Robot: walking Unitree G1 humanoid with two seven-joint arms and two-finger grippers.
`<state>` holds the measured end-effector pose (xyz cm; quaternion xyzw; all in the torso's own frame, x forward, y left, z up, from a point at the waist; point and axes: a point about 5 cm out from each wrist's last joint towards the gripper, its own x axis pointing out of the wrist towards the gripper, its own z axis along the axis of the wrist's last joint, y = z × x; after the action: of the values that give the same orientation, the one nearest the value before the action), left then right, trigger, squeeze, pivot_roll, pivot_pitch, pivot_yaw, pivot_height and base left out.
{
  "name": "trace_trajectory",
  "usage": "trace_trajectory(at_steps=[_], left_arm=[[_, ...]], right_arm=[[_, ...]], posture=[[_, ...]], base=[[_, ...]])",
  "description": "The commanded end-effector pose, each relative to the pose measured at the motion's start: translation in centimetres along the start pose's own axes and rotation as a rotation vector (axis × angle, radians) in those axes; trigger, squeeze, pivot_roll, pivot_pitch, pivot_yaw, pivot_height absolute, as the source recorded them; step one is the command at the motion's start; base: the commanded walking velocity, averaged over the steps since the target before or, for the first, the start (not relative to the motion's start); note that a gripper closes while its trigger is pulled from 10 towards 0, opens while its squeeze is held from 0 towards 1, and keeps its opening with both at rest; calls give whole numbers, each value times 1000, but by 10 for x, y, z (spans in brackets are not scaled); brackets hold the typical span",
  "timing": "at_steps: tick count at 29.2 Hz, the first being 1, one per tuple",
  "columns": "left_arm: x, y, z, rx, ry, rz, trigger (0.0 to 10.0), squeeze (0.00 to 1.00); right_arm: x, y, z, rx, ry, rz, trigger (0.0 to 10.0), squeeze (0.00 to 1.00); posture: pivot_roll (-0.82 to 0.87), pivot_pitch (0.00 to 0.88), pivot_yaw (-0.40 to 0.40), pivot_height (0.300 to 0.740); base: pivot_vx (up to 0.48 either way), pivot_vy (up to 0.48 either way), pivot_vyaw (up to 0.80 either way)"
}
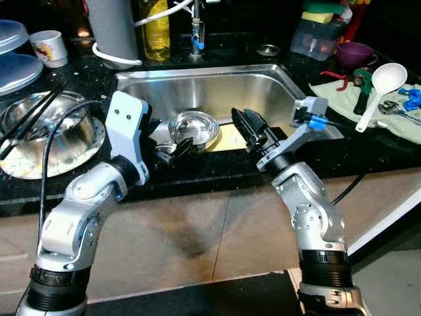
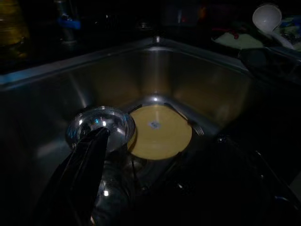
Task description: Kitchen organization
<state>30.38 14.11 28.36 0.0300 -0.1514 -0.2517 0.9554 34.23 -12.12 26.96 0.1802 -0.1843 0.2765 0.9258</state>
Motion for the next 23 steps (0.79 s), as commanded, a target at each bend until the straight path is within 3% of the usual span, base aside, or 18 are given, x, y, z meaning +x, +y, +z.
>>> trace_trajectory(at_steps=[1, 18, 23], left_arm=[[-2, -3, 1, -3, -2, -13, 10000, 0], [-12, 4, -13, 36, 92, 25, 10000, 0], [-23, 3, -25, 47, 180, -32, 10000, 0]], right_arm=[[-1, 2, 4, 3, -14, 4, 10000, 0], [-8, 8, -2, 27, 35, 47, 10000, 0], [-17, 15, -12, 36, 138, 143, 10000, 0]], posture=[[5, 176, -30, 740], [3, 191, -47, 740], [4, 198, -52, 740]], base=[[-349, 0, 0], [-20, 0, 0], [0, 0, 0]])
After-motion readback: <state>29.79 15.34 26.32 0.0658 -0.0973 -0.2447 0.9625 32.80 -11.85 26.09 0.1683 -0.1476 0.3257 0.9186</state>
